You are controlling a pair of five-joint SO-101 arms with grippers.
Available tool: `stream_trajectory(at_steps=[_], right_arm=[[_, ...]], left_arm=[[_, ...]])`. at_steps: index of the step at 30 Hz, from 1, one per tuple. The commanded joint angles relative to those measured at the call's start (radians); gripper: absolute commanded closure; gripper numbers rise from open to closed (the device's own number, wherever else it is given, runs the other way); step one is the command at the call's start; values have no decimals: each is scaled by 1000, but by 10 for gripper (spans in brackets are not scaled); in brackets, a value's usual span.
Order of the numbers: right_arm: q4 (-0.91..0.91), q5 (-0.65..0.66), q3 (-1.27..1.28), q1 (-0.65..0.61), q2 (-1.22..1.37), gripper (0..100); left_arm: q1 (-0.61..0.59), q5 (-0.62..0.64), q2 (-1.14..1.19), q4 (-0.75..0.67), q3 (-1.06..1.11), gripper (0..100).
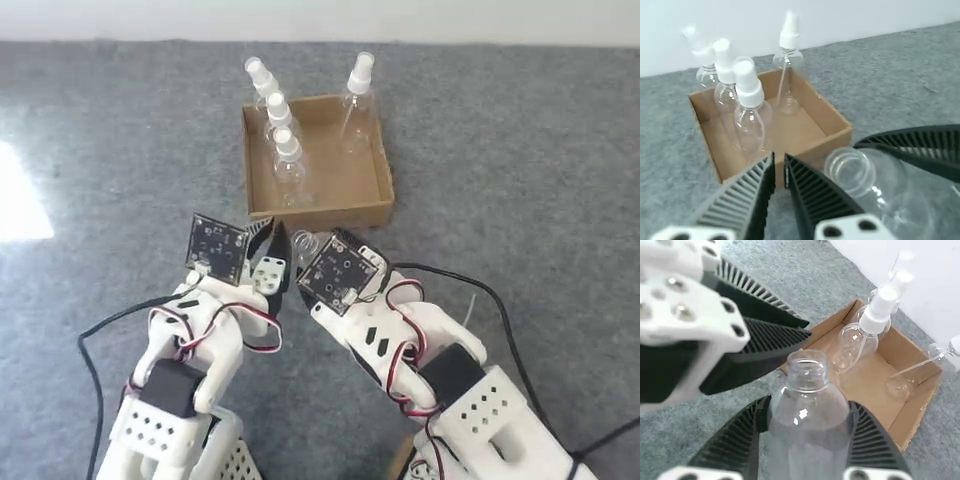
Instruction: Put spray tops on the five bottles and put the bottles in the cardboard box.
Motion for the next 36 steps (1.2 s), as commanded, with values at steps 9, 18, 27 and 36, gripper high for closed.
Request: stream_trajectory(at_steps=[9, 18, 27, 36], right_arm=[[-28, -9, 6, -12, -28, 890], [-27, -9, 8, -12, -28, 890], [-24, -9, 8, -12, -28, 890], [-22, -9, 8, -12, -28, 890]], left_arm=[[114, -66, -14, 2, -73, 966], [106, -66, -14, 2, -70, 966], [101, -64, -14, 31, -71, 967], [-8, 14, -14, 37, -91, 967]])
